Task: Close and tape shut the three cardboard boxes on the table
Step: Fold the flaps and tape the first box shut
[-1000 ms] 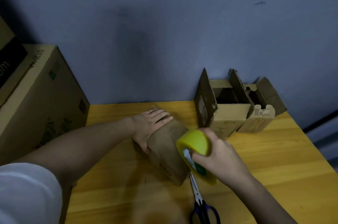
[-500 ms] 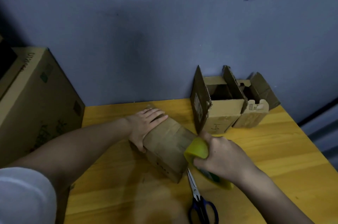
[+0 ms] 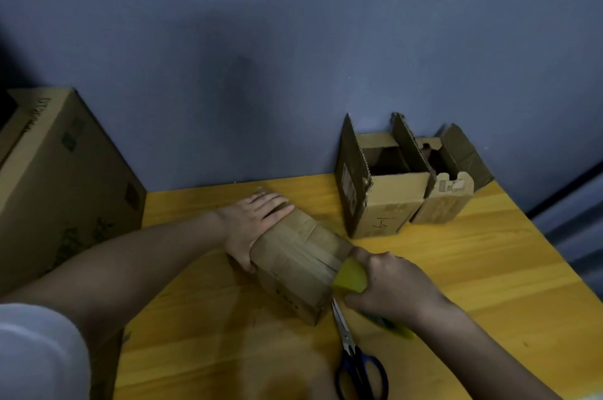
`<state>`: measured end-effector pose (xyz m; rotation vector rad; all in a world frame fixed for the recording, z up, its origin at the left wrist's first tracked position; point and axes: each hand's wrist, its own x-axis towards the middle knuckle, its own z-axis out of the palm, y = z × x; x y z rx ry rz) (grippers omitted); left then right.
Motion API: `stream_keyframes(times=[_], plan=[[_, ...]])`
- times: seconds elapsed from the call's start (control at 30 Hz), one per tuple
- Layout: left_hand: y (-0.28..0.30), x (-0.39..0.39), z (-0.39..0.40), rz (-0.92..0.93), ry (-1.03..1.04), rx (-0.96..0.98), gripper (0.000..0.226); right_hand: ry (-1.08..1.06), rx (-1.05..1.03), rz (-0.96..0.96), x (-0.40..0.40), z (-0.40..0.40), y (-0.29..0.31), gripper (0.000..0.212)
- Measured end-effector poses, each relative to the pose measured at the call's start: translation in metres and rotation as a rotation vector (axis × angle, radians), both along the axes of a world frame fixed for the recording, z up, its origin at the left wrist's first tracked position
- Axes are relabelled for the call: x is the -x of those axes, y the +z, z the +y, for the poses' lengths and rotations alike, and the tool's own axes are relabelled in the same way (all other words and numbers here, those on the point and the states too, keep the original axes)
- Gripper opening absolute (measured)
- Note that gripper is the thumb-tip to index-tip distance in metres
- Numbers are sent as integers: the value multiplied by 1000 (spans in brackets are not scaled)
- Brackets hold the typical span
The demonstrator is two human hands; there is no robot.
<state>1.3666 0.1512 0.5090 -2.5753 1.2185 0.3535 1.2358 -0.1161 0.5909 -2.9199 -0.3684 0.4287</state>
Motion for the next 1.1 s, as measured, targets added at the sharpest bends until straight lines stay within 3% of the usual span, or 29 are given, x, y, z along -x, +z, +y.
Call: stream_keyframes(times=[0.17,0.43,1.1], plan=[[11,7,-15,78,4,-29,141,15,11,1,-1,-2,-2,63],[2,52,-93,142,-73,152,141,19,1,-34,-3,-2,-5,73],[8,59,-98,102,-98,177,136,2,-40,50,1,-6,-10,79]])
